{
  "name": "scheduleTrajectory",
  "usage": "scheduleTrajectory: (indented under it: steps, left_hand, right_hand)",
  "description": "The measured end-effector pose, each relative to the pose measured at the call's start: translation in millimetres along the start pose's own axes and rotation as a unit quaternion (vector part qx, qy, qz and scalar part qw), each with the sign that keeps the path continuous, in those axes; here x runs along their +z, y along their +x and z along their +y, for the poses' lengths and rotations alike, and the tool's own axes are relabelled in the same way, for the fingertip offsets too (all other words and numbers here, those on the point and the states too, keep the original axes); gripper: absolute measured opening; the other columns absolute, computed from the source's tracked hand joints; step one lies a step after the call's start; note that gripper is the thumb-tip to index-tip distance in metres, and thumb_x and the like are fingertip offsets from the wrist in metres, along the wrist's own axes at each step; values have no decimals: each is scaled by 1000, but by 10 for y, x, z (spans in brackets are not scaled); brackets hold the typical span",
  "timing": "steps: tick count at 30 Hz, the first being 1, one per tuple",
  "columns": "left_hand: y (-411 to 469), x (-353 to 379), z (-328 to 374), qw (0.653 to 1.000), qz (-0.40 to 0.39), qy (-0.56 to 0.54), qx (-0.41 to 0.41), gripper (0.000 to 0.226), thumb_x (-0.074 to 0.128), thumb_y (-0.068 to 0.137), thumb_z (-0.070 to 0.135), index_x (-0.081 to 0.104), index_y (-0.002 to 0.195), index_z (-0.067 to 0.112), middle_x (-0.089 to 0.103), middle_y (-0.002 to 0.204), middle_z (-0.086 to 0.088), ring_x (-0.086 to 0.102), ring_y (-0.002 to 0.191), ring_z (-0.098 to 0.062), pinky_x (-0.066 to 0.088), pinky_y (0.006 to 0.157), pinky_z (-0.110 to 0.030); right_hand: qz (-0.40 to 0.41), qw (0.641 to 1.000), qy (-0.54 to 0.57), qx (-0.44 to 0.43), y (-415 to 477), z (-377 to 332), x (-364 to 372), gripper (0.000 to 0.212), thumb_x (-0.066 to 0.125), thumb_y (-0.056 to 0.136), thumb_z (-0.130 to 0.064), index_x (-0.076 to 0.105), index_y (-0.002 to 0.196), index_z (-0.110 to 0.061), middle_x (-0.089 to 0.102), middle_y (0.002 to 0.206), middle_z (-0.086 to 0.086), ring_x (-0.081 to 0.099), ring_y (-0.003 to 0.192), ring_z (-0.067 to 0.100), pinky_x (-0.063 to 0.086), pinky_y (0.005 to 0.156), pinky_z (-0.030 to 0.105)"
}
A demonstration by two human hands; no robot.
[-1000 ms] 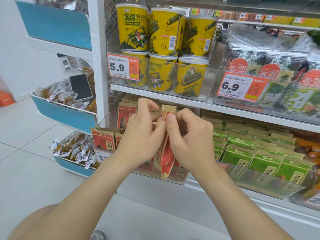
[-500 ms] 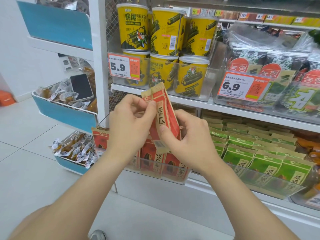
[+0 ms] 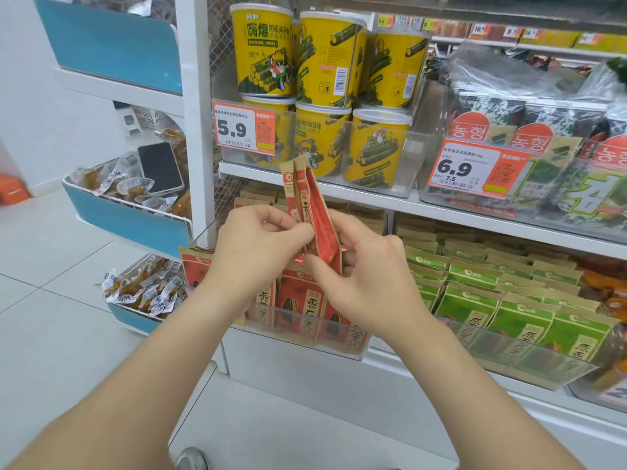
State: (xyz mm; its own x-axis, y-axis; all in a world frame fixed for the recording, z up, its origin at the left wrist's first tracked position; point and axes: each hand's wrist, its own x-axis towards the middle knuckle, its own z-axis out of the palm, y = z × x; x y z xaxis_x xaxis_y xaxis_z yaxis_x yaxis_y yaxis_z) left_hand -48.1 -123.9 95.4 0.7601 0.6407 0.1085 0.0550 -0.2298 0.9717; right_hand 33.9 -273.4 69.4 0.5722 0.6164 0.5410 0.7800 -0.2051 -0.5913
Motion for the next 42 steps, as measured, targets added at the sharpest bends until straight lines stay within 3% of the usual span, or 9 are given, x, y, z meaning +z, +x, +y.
scheduleTrajectory:
  steps: [7, 10, 13, 17, 20, 23, 27, 33, 42]
  left_hand:
    - [-34, 10, 12, 987, 33, 112, 110, 10, 75, 89, 25, 76, 78, 24, 79, 74, 12, 75, 70, -6, 64, 77, -37]
    - [5, -27, -19, 988, 18, 80, 134, 9, 79, 93, 33, 73, 90, 28, 80, 90, 14, 76, 79, -3, 64, 78, -36]
    - [51, -68, -38, 996, -23, 27, 82, 26, 75, 97, 48, 60, 111, 32, 78, 107, 11, 76, 98, -7, 64, 84, -42]
    - [21, -52, 21, 988, -91, -121, 6, 22, 66, 107, 28, 63, 127, 19, 82, 104, -1, 81, 97, -22, 68, 80, -45]
    - [51, -77, 14, 985, -73, -153, 32, 18, 66, 107, 23, 73, 123, 18, 80, 92, -4, 80, 87, -26, 68, 74, -45]
    - [80, -100, -14, 985, -55, -162, 28, 16, 68, 105, 27, 78, 115, 21, 79, 94, -2, 77, 84, -21, 66, 74, -47]
    - [89, -104, -28, 986, -61, -154, 36, 18, 72, 101, 30, 79, 112, 18, 80, 94, -7, 77, 80, -20, 64, 65, -38]
    - [79, -113, 4, 976, -66, -205, 42, 33, 79, 87, 35, 75, 110, 13, 81, 87, -10, 77, 70, -21, 62, 61, -32]
    - [-15, -58, 27, 962, -140, -220, 81, 25, 68, 101, 3, 76, 124, 11, 82, 114, -11, 78, 103, -23, 64, 83, -34]
  right_hand:
    - [18, 1000, 15, 10, -9, -60, 14, 55, 64, 105, -28, 42, 153, -42, 78, 105, -11, 71, 71, 22, 58, 89, 53]
    - [50, 990, 112, 65, -13, -130, -26, 59, 64, 107, -20, 37, 157, -35, 77, 111, -23, 78, 88, 16, 63, 87, 53]
    - [79, 947, 276, 143, 10, -183, -50, 44, 59, 110, -12, 44, 150, -25, 80, 121, -5, 78, 108, 15, 66, 89, 48]
    - [94, 913, 342, 202, 44, -240, -78, 29, 63, 106, -9, 47, 129, -17, 82, 112, -2, 80, 100, 14, 65, 80, 36]
    - [142, 938, 256, 187, 57, -201, -49, 58, 78, 94, -15, 39, 136, -24, 77, 120, -5, 77, 101, 12, 62, 88, 43]
    - [219, 967, 73, 109, 27, -163, -40, 96, 84, 82, -26, 24, 158, -28, 47, 154, 4, 46, 146, 12, 40, 120, 46]
    - [153, 971, -183, 3, 0, -127, -88, 81, 73, 82, -45, 44, 157, -32, 22, 175, 3, 10, 166, 20, 13, 127, 57]
    - [90, 971, -215, -44, -42, -141, 6, 59, 59, 98, -58, 53, 149, -28, 57, 127, -5, 54, 128, 20, 36, 110, 52]
    - [127, 983, -127, 29, -31, -127, -40, 54, 50, 108, -55, 39, 157, -36, 64, 128, -6, 65, 98, 20, 49, 71, 38]
